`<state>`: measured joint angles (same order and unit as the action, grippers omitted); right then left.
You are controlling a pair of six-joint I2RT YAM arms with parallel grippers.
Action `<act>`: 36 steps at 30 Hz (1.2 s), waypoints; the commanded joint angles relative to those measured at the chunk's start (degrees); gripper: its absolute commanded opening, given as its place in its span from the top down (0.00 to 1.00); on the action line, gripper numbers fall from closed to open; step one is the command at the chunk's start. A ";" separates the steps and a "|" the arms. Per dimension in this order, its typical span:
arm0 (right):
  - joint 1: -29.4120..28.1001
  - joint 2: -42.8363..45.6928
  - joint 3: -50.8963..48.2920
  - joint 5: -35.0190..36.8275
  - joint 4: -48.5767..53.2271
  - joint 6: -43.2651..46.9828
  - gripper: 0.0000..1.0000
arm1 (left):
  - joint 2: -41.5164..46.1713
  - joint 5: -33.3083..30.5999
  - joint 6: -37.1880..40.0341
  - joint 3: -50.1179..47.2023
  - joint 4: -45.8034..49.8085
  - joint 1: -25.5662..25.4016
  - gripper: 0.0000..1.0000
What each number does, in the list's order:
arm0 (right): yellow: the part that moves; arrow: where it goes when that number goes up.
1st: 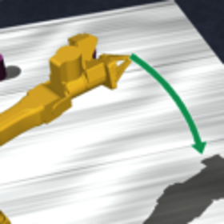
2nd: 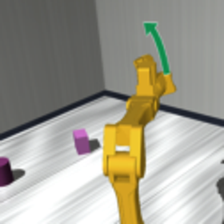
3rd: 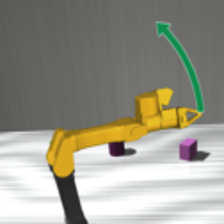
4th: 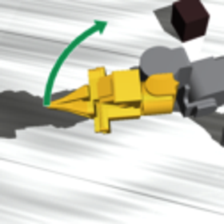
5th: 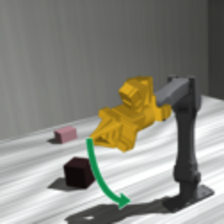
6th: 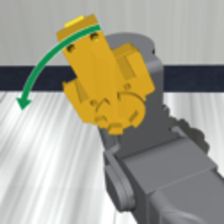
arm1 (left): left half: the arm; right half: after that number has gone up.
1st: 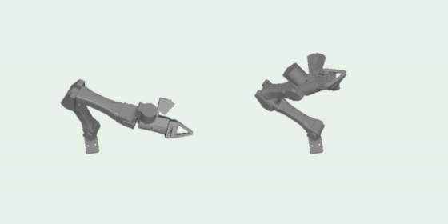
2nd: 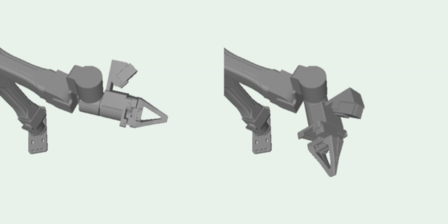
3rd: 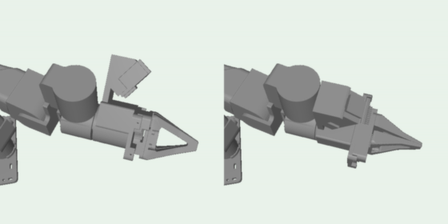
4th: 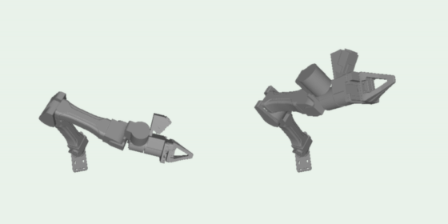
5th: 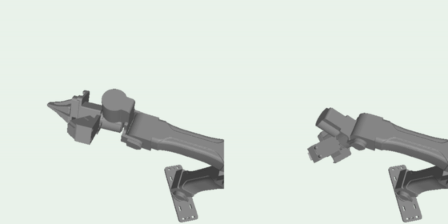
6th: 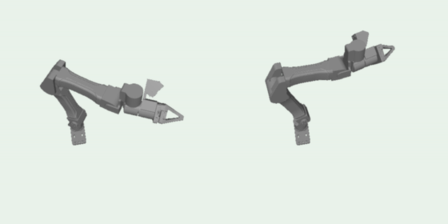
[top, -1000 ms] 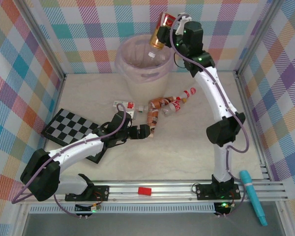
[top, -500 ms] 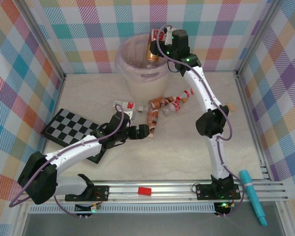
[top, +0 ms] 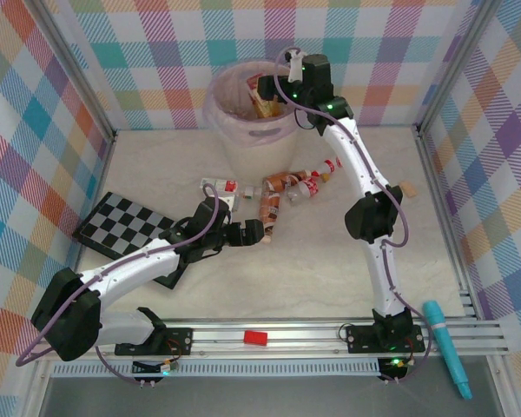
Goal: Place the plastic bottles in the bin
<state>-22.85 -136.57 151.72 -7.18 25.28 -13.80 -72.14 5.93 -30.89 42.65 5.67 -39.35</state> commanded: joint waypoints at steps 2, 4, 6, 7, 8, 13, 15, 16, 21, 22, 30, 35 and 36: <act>-0.35 2.92 1.49 0.12 0.84 3.43 0.09 | 0.30 -0.44 -0.60 0.45 -0.56 -0.39 0.06; -0.40 4.93 1.30 0.15 1.63 4.33 0.07 | 0.07 -0.66 -0.41 0.71 -0.54 -0.40 0.06; -0.44 7.61 0.60 0.39 2.66 5.11 0.05 | -0.33 -0.92 -0.16 1.10 -0.36 -0.38 0.05; -0.44 9.23 -0.27 0.50 3.14 5.63 0.04 | -0.63 -1.01 -0.05 1.36 -0.38 -0.39 0.05; -0.44 11.15 -1.63 0.50 3.54 6.16 0.02 | -0.94 -1.17 -0.07 1.54 -0.40 -0.45 0.05; -0.36 21.31 -12.52 1.00 5.02 9.46 0.00 | -3.04 -2.37 0.22 2.88 -0.61 -0.42 0.04; -0.35 26.05 -18.80 0.64 5.53 11.06 0.01 | -4.68 -2.57 0.75 3.91 -0.48 -0.45 0.04; -0.26 28.93 -22.71 0.80 5.45 11.60 0.00 | -5.75 -2.77 0.98 4.60 -0.39 -0.39 0.03; 1.63 41.85 -41.78 2.28 4.14 8.64 0.01 | -10.10 -4.79 1.75 7.80 -0.48 -0.38 0.01; 2.44 44.29 -45.25 2.21 4.36 6.94 0.01 | -10.96 -5.46 1.93 8.51 -0.29 -0.39 0.01; 8.40 58.32 -66.76 0.85 7.78 -1.76 0.00 | -18.68 -8.45 3.72 14.66 0.68 -1.34 0.01; 12.66 66.47 -79.10 -2.83 8.07 -7.80 0.01 | -23.62 -10.57 4.72 17.98 1.40 -2.34 0.02; 12.97 67.63 -80.62 -3.11 8.23 -8.27 0.00 | -24.50 -10.75 4.86 18.47 1.36 -2.47 0.03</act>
<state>-10.79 -72.62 74.17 -7.31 32.71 -17.47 -94.70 -2.63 -27.62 58.92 6.00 -40.88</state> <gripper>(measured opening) 0.994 0.976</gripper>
